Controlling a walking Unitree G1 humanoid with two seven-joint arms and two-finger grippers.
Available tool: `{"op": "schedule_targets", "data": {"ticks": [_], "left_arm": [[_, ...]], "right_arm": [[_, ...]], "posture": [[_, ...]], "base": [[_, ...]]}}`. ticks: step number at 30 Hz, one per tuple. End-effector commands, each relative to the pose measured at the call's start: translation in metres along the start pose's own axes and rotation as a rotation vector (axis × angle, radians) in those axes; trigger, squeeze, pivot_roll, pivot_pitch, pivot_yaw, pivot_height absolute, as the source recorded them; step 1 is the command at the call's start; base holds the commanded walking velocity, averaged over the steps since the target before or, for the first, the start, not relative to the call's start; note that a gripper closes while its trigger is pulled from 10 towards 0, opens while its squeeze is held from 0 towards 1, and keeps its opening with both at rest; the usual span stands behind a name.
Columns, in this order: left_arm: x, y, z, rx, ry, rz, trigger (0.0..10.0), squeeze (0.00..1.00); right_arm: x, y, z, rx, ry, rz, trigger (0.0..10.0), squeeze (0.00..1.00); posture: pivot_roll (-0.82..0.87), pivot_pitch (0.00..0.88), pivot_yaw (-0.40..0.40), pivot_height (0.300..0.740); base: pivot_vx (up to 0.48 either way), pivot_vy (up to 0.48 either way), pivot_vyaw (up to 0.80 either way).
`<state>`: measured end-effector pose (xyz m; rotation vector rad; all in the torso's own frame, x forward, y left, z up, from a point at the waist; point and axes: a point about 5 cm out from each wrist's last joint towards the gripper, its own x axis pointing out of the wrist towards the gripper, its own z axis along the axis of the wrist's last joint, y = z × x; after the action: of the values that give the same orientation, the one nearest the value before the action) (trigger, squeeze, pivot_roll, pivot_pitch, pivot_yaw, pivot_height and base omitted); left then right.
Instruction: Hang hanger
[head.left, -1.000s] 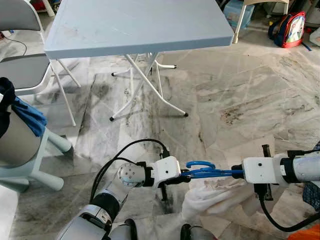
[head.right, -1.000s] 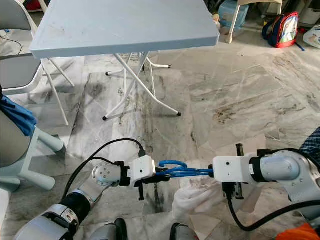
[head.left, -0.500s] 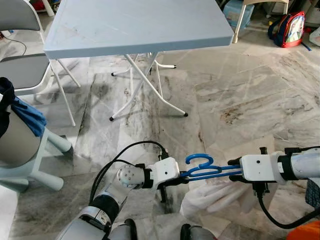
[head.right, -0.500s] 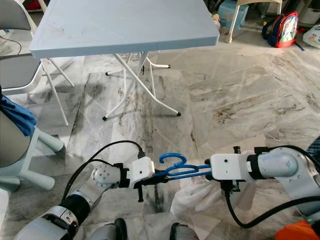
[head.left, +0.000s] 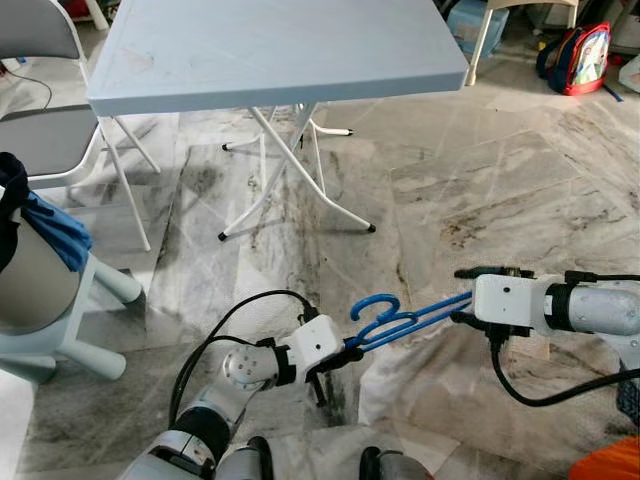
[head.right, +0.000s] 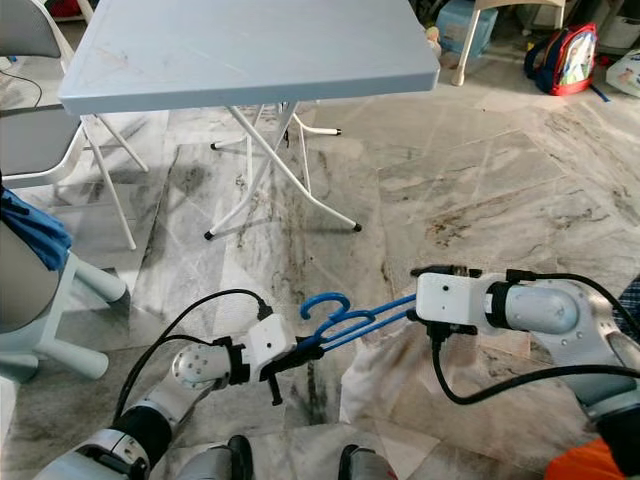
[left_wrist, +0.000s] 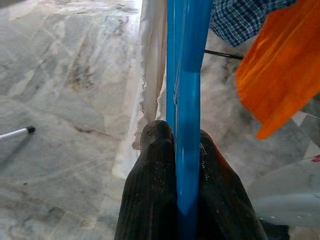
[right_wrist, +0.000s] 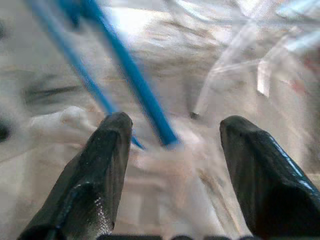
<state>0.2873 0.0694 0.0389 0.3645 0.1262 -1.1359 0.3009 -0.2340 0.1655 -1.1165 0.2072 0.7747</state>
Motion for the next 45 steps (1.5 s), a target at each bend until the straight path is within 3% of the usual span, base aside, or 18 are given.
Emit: {"op": "schedule_targets", "data": {"ticks": [1, 8, 19, 21, 23, 24, 25, 29, 34, 45], "left_arm": [[-0.002, 0.001, 0.002, 0.002, -0.037, 0.024, 0.0, 0.00], [-0.009, 0.016, 0.008, 0.000, -0.082, 0.149, 0.0, 0.00], [-0.009, 0.023, 0.015, 0.002, -0.101, 0.165, 0.0, 0.00], [-0.006, 0.025, 0.018, 0.006, -0.113, 0.171, 0.0, 0.00], [-0.004, 0.026, 0.022, 0.008, -0.125, 0.180, 0.0, 0.00], [-0.003, 0.026, 0.023, 0.010, -0.128, 0.181, 0.0, 0.00], [-0.003, 0.026, 0.024, 0.013, -0.132, 0.191, 0.0, 0.00], [-0.003, 0.029, 0.025, 0.014, -0.137, 0.219, 0.0, 0.00], [-0.002, 0.033, 0.028, 0.005, -0.143, 0.241, 0.0, 0.00], [0.004, 0.029, 0.034, 0.010, -0.174, 0.197, 0.0, 0.00]], "right_arm": [[-0.001, -0.006, -0.005, 0.022, 0.025, -0.072, 10.0, 1.00], [0.009, -0.004, -0.015, 0.294, 0.065, -0.389, 10.0, 1.00], [0.023, 0.012, -0.010, 0.454, 0.043, -0.443, 10.0, 1.00], [0.028, 0.016, -0.008, 0.531, 0.050, -0.478, 10.0, 0.87], [0.032, 0.021, -0.003, 0.614, 0.035, -0.470, 10.0, 0.12], [0.033, 0.023, -0.003, 0.649, 0.033, -0.469, 10.0, 0.03], [0.034, 0.028, -0.002, 0.694, 0.034, -0.448, 10.0, 0.00], [0.031, 0.033, -0.006, 0.714, 0.049, -0.419, 10.0, 0.00], [0.024, 0.044, -0.012, 0.819, 0.055, -0.343, 10.0, 0.00], [0.041, 0.045, 0.008, 0.956, -0.021, -0.379, 10.0, 0.00]], "posture": [[-0.09, 0.238, -0.002, 0.740], [-0.08, 0.241, 0.002, 0.740], [-0.07, 0.240, 0.014, 0.740], [-0.07, 0.237, 0.015, 0.740], [-0.07, 0.236, 0.013, 0.740], [-0.07, 0.236, 0.013, 0.740], [-0.07, 0.235, 0.013, 0.740], [-0.07, 0.234, 0.014, 0.740], [-0.08, 0.234, 0.016, 0.740], [-0.08, 0.229, 0.023, 0.740]], "base": [[0.000, 0.000, 0.00], [0.000, 0.000, 0.00], [0.000, 0.000, 0.00], [0.000, 0.000, 0.00], [0.000, 0.000, 0.00], [0.000, 0.000, 0.00], [0.000, 0.000, 0.00], [0.000, 0.000, 0.00], [0.000, 0.000, 0.00], [0.000, 0.000, 0.00]]}}
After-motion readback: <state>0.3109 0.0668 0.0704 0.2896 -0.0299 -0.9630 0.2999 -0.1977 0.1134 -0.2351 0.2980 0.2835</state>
